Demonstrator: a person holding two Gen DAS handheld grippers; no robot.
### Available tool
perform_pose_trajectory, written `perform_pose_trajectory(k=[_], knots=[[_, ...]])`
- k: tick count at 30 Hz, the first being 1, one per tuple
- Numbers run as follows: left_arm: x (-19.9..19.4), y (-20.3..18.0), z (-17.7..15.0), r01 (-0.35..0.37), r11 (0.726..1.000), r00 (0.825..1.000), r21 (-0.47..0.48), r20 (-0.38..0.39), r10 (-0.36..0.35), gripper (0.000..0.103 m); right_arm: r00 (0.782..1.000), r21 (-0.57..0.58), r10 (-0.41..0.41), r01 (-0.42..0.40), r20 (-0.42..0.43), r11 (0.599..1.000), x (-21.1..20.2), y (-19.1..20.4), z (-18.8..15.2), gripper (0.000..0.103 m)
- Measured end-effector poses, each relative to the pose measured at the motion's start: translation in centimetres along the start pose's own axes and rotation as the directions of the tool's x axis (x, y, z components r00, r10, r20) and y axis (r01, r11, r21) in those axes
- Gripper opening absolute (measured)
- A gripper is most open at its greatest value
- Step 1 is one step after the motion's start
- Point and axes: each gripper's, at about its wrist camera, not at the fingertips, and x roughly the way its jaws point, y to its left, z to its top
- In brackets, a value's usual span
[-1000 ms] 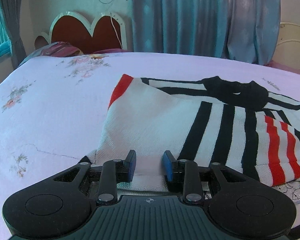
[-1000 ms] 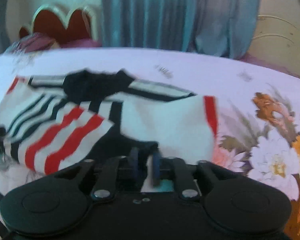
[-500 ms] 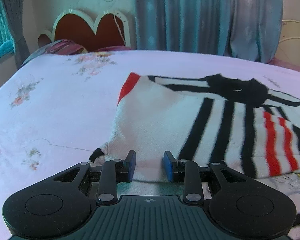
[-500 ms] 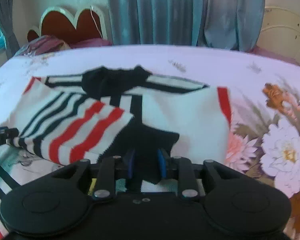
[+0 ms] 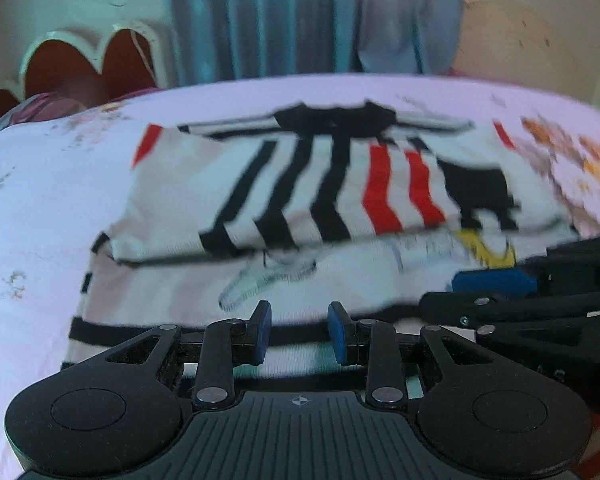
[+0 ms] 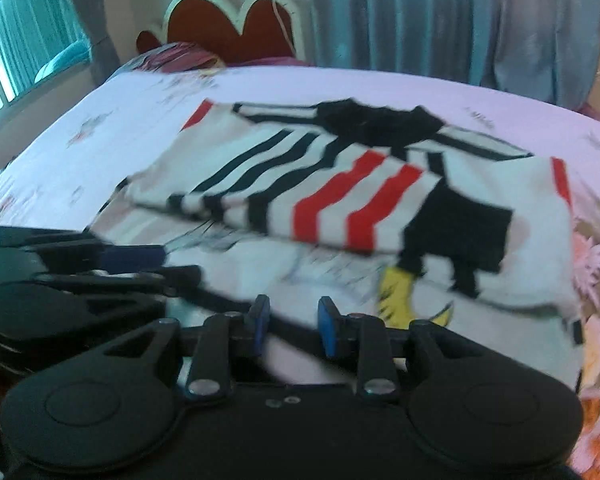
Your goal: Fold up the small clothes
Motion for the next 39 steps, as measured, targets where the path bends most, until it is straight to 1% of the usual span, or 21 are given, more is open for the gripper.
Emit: perform_pose_trajectory(k=[1,3,5,7,9,12,16,17,20,24,27,31,33,35,37,39], knots=[[0.2,0.1,-0.4,-0.002,1.0,1.0,0.014,-0.018,0.002,0.031,1.0,-0.009,-0.01,0.01,-0.005,1.0,0.0,0.4,-0.3,0.025],[0.0,0.6,-1.1,0.001,1.0,1.0,0.023,-0.008,-0.001,0.034,0.999,-0.027,-0.042,0.042,-0.02,0.999,0.0,0.7,-0.9,0.025],[-0.2,1.3,-1.6,-0.019,1.0,1.0,0.025,-0.007,0.019,0.054,0.996,-0.035,-0.088,0.087,-0.023,0.996,-0.2,0.5,-1.7,0.025],[-0.3,2.4,-2.0,-0.025,1.0,1.0,0.008,-0.014,0.025,0.059,0.99,-0.018,-0.138,0.138,-0.02,0.99,-1.0,-0.1,-2.4,0.025],[-0.7,3.4,-2.7,-0.019,1.0,1.0,-0.003,-0.014,0.019,0.06,0.98,-0.003,-0.198,0.198,-0.021,0.98,-1.9,-0.7,-3.3,0.025],[-1.4,4.4,-3.7,-0.013,1.0,1.0,0.009,-0.008,0.013,0.06,0.962,0.019,-0.27,0.271,-0.029,0.962,-3.0,-1.5,-4.6,0.026],[-2.3,5.3,-4.5,-0.007,1.0,1.0,0.007,-0.011,0.007,0.06,0.941,0.07,-0.336,0.339,-0.05,0.938,-4.4,-1.8,-5.7,0.026],[-2.6,5.5,-4.6,-0.002,1.0,1.0,-0.001,-0.012,0.002,0.06,0.938,0.083,-0.342,0.346,-0.05,0.935,-4.8,-1.5,-5.9,0.028],[-3.9,5.7,-5.0,0.025,1.0,1.0,-0.008,-0.003,-0.025,0.06,0.947,0.105,-0.321,0.322,-0.025,0.941,-6.0,0.0,-6.1,0.028],[-5.6,5.1,-5.5,0.06,0.998,0.998,0.021,0.026,-0.06,0.06,0.957,0.102,-0.29,0.288,0.003,0.952,-7.0,2.9,-6.5,0.028],[-6.3,4.6,-6.1,0.084,0.996,0.996,0.04,0.029,-0.085,0.06,0.964,0.098,-0.267,0.265,0.006,0.959,-7.1,4.7,-6.7,0.028],[-6.6,4.2,-7.4,0.1,0.992,0.995,0.07,0.012,-0.102,0.06,0.969,0.101,-0.248,0.247,-0.006,0.964,-7.0,6.1,-7.5,0.028],[-6.6,4.3,-8.4,0.097,0.991,0.995,0.089,-0.002,-0.098,0.06,0.968,0.107,-0.249,0.249,-0.02,0.962,-7.0,6.3,-8.0,0.029],[-6.7,4.7,-9.3,0.091,0.99,0.996,0.107,0.006,-0.092,0.06,0.965,0.105,-0.259,0.261,-0.033,0.96,-7.1,6.4,-8.7,0.029],[-7.0,5.1,-9.8,0.087,0.989,0.996,0.118,0.014,-0.089,0.06,0.957,0.102,-0.286,0.291,-0.055,0.951,-7.1,6.2,-9.6,0.03],[-7.4,5.9,-10.3,0.085,0.991,0.996,0.108,0.013,-0.087,0.06,0.948,0.113,-0.311,0.316,-0.061,0.942,-7.7,5.5,-10.6,0.031]])
